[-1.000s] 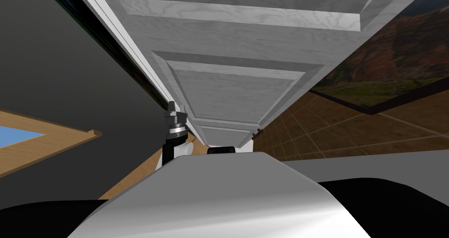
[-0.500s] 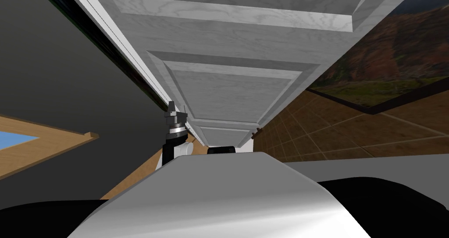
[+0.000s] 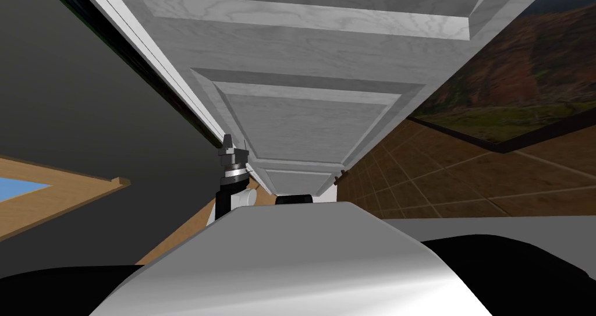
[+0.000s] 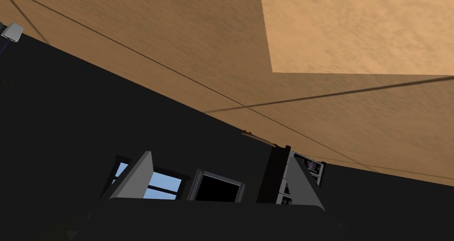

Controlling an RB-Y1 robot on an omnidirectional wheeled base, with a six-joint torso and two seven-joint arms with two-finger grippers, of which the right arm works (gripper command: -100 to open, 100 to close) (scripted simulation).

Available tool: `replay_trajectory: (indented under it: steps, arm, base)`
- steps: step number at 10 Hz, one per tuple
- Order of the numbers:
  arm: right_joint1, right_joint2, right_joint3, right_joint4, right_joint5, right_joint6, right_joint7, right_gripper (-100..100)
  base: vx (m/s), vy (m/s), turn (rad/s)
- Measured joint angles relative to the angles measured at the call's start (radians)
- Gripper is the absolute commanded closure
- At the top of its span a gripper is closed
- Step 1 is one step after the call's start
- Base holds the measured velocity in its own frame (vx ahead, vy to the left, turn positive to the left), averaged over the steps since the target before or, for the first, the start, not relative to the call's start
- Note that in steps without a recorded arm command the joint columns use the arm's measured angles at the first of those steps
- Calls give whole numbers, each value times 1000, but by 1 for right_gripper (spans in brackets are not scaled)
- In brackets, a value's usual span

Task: Push the door open

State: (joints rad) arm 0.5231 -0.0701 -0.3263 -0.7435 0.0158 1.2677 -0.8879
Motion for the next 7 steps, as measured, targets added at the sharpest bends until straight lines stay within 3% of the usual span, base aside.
replay_trajectory:
  steps: [3,4,5,6,7]
  arm:
    - [34,-6,2,12,9,9,-15,-100]
    - [40,-7,3,3,9,21,-14,-100]
    - [73,8,9,-65,13,55,-11,-100]
    - [83,8,11,-83,11,71,-7,-100]
    - [80,2,9,-61,9,57,-6,-100]
  base:
    - [86,-8,-40]
    - [6,-11,5]
    - [-7,5,27]
    - [4,11,28]
    - [12,-2,-1]
